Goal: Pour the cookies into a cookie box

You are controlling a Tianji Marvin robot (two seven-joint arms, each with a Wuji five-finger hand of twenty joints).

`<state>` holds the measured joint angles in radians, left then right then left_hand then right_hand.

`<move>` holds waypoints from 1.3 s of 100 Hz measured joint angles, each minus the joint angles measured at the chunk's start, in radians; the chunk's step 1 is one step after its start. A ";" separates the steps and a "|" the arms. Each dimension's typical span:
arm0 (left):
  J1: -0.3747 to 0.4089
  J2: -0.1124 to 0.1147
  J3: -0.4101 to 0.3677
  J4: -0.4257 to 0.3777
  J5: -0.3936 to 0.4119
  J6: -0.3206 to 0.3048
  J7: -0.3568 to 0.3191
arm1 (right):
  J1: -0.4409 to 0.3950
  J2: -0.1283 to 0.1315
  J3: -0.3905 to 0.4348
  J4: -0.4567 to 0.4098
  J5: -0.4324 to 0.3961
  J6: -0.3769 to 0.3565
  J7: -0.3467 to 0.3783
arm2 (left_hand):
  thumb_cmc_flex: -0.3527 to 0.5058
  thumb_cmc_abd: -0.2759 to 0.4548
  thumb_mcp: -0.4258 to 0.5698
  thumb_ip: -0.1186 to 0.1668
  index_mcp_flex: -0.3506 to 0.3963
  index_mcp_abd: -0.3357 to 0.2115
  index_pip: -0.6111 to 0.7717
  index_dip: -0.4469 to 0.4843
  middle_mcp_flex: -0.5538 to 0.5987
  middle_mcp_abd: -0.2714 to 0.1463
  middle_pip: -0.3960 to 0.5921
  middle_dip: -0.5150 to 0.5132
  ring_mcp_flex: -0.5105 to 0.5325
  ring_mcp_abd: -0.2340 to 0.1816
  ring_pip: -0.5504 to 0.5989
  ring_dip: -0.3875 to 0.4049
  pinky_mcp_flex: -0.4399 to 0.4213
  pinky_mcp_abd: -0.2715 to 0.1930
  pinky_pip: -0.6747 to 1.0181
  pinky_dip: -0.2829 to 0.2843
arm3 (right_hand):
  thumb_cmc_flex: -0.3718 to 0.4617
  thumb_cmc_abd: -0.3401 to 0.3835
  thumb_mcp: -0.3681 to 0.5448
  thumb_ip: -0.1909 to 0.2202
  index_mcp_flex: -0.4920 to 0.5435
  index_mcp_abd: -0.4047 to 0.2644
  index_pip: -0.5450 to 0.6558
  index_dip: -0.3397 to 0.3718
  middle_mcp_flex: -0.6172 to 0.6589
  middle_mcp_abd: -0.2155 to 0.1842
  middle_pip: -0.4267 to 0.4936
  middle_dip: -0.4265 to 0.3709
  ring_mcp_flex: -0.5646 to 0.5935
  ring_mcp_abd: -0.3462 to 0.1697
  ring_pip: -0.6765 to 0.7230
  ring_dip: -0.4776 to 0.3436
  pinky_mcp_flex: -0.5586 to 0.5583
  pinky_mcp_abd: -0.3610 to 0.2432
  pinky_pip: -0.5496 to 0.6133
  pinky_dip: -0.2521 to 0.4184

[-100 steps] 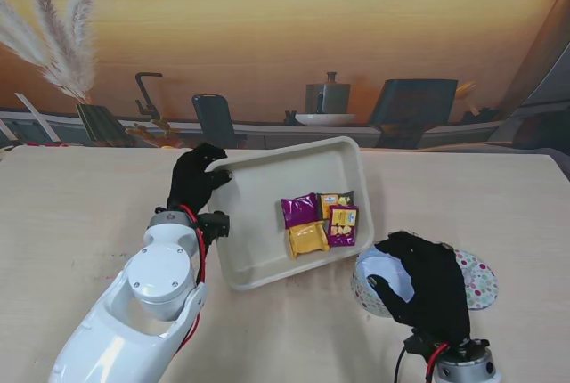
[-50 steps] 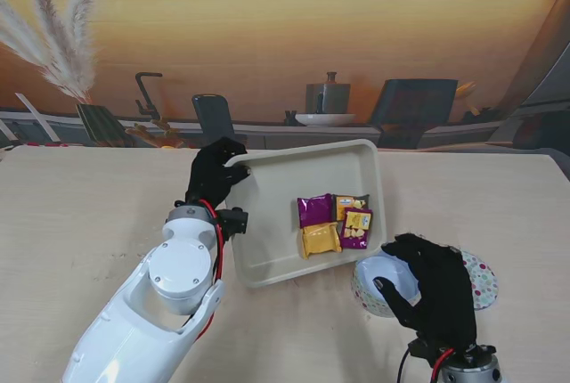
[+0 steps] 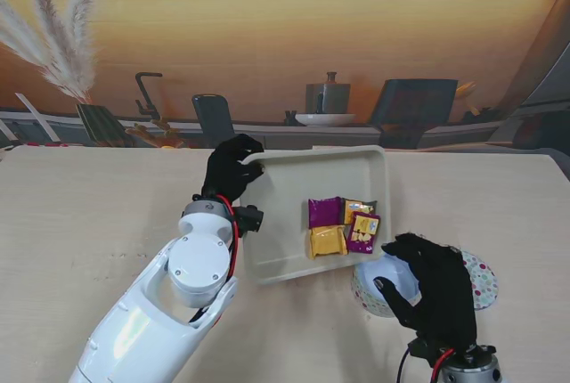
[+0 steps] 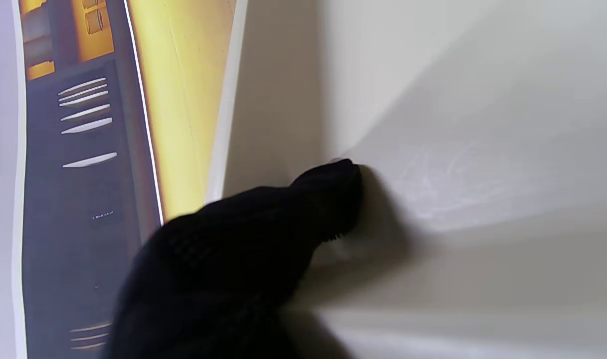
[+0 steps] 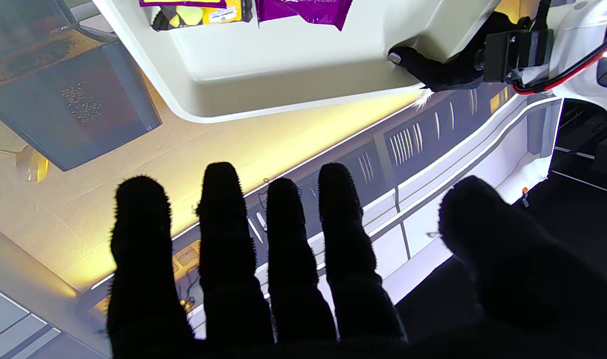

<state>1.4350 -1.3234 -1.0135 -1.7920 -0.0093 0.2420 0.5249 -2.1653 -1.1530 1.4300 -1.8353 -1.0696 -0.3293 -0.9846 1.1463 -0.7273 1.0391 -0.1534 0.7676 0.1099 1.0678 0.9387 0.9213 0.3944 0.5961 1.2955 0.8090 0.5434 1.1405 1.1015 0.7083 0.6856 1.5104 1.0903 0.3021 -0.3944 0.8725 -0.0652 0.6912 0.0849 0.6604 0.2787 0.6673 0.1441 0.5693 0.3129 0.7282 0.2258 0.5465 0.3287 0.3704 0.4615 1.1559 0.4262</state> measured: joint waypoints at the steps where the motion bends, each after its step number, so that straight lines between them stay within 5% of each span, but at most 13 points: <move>1: -0.001 0.000 0.001 0.001 0.002 0.000 0.000 | 0.000 0.000 0.000 0.000 0.000 0.000 0.000 | 0.000 0.000 0.000 0.000 0.000 0.000 0.000 0.000 0.000 0.000 0.000 0.000 0.003 0.000 0.000 -0.002 0.001 0.000 0.000 0.000 | 0.000 0.000 0.000 0.000 0.000 0.000 0.000 0.000 0.000 0.000 0.000 0.000 0.000 0.000 0.000 0.000 0.000 0.000 0.000 0.000; 130: -0.052 -0.015 0.057 0.004 0.069 -0.005 0.025 | -0.002 -0.003 0.001 0.000 0.005 -0.005 -0.007 | -0.013 -0.014 0.017 0.000 0.001 -0.011 0.011 0.000 0.010 -0.004 0.002 0.001 0.007 0.000 0.007 -0.002 0.017 0.000 0.004 0.000 | 0.000 0.000 0.000 0.000 0.000 0.000 -0.001 0.000 0.000 0.000 0.000 0.000 0.000 0.000 0.000 0.000 0.000 0.000 0.000 0.002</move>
<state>1.3832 -1.3380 -0.9568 -1.7883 0.0594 0.2368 0.5502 -2.1676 -1.1556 1.4314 -1.8354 -1.0645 -0.3341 -0.9916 1.1337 -0.7408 1.0557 -0.1534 0.7683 0.0985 1.0788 0.9384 0.9309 0.3903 0.5981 1.2962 0.8164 0.5434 1.1478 1.0990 0.7252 0.6856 1.5143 1.0906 0.3020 -0.3945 0.8729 -0.0652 0.6913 0.0849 0.6595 0.2787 0.6673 0.1441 0.5691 0.3128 0.7282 0.2258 0.5465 0.3287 0.3700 0.4617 1.1560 0.4278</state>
